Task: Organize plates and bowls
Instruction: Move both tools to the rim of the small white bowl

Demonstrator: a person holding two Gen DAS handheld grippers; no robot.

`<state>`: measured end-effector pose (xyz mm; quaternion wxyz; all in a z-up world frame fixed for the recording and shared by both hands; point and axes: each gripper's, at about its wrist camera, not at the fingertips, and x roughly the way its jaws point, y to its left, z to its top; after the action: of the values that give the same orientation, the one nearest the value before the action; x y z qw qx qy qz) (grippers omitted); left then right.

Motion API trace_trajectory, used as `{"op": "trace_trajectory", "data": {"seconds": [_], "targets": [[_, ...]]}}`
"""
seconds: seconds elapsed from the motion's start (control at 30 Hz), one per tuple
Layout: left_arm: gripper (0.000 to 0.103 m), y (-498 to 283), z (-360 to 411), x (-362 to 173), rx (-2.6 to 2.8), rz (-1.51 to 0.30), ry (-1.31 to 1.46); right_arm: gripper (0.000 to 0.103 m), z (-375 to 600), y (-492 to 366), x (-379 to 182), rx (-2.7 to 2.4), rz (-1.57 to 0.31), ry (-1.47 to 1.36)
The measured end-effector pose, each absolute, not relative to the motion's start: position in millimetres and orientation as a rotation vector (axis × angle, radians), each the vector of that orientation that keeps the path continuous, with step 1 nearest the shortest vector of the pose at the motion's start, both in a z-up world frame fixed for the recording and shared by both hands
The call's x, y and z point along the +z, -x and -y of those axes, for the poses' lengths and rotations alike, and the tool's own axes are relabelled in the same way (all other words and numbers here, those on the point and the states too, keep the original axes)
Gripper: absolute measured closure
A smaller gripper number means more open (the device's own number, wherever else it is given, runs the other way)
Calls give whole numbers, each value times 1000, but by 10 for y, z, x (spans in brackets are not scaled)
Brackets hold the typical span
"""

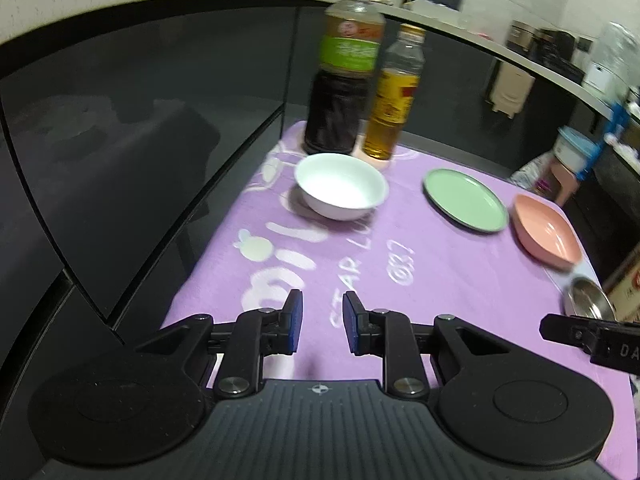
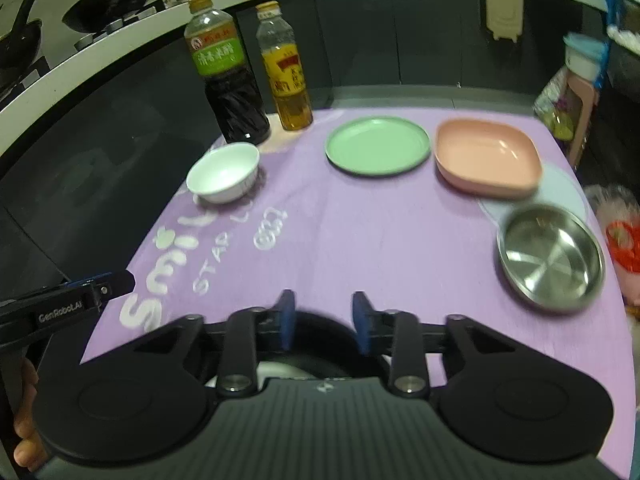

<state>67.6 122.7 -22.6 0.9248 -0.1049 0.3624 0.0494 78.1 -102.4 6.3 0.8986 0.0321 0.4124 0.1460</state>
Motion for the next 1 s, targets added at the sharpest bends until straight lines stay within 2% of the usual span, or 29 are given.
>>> {"op": "trace_trajectory", "data": {"seconds": [0.63,1.0], "targets": [[83,-1604,-1559,-226,186,-774,259,67,555,-1748,117,371,-883,-36],[82,-2199,-1628,-351,169,-775,302,67,296,-2311,-102,394,-934,-59]]}}
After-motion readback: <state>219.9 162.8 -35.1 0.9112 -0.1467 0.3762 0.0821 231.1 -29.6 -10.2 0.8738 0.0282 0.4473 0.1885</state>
